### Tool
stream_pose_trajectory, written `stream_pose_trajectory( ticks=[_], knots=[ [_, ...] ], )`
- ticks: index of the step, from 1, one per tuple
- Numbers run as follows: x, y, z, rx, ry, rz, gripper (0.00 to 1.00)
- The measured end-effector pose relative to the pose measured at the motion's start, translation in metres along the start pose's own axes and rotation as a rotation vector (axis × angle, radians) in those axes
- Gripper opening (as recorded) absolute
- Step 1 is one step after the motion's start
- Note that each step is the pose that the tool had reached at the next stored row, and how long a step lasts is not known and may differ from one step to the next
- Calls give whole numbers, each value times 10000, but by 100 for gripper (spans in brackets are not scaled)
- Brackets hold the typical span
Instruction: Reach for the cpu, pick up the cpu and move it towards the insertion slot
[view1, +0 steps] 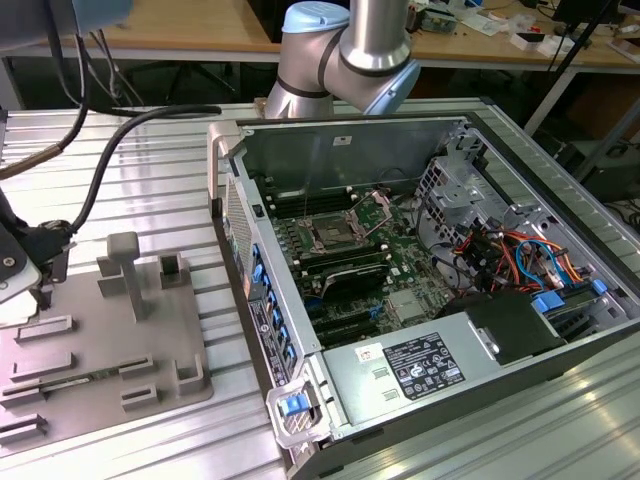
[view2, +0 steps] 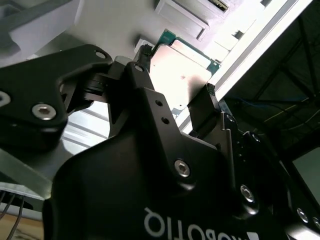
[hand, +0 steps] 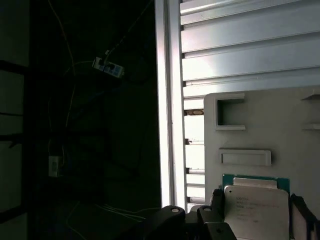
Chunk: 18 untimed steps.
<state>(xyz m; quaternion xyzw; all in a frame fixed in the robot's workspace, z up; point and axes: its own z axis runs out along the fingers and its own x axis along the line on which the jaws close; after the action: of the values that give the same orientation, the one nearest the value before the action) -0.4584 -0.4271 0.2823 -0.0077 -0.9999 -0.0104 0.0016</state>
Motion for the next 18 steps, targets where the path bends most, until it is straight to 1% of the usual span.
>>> stream_pose_trajectory(
  ticks=[2, 5, 11, 14, 18],
  knots=[
    [-2, 1, -61, -18, 22, 0, 55],
    [-5, 3, -119, -23, 34, 1, 55],
    [-7, 4, -197, -41, 44, 1, 55],
    [-9, 4, -256, -54, 53, 0, 55],
    [-10, 2, -319, -93, 64, 1, 55]
  ],
)
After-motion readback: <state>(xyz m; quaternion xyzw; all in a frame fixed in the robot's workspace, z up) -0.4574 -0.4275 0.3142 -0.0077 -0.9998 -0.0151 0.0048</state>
